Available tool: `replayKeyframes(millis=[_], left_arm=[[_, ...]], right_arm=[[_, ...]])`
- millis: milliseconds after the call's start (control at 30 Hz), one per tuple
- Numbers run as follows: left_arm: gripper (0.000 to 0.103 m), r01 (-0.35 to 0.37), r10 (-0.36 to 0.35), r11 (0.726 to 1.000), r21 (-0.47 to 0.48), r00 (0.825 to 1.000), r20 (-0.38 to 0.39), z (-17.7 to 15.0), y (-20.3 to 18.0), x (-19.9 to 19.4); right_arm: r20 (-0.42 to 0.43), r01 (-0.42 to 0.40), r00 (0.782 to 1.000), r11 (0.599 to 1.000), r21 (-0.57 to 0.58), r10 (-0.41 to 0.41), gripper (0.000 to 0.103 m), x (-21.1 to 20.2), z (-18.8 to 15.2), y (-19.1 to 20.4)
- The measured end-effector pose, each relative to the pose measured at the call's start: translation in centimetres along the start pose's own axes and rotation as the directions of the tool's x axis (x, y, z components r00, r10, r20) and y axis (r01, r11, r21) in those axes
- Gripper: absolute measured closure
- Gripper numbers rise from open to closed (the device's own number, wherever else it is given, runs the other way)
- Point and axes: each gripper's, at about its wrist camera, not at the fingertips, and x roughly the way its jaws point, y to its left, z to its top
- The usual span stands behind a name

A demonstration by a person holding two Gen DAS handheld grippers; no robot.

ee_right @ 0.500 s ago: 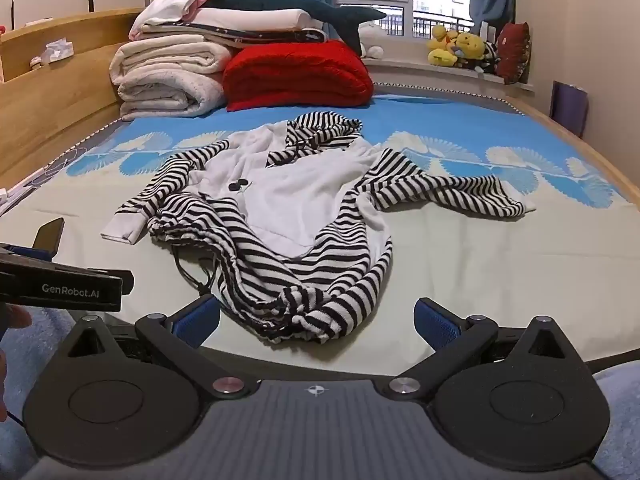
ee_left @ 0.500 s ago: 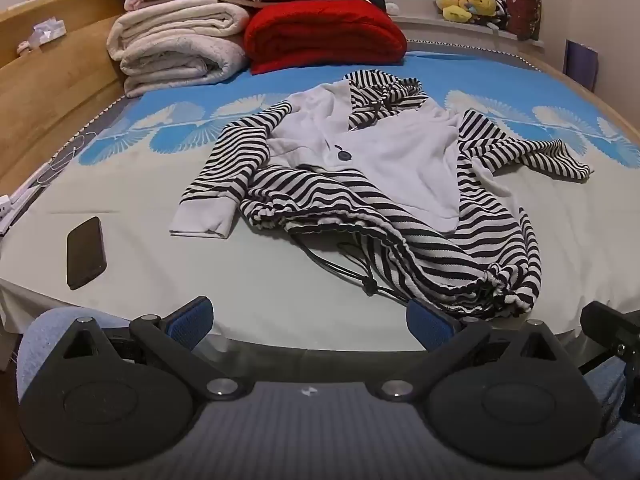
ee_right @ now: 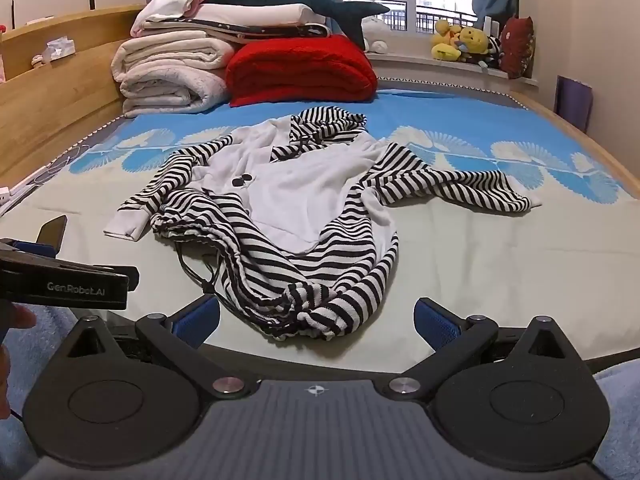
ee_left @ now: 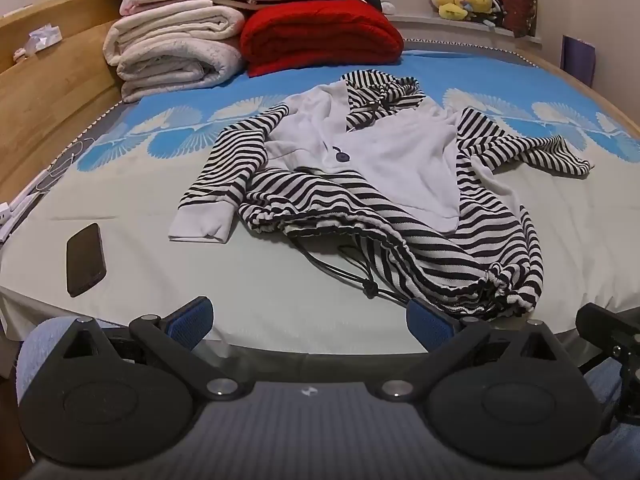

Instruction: Fold small clothes

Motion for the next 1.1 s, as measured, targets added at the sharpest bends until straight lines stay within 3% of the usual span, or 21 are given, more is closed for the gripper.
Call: replayKeyframes(millis=[1100], left_arm=[[0.000, -0.011, 0.010, 1.000, 0.021, 0.999, 0.047, 1.1, -0.4, -1.0]], right_arm=[[0.013, -0.001, 1.000, 1.000, 0.021, 0.001, 0.001, -0.4, 0.2, -0.6]])
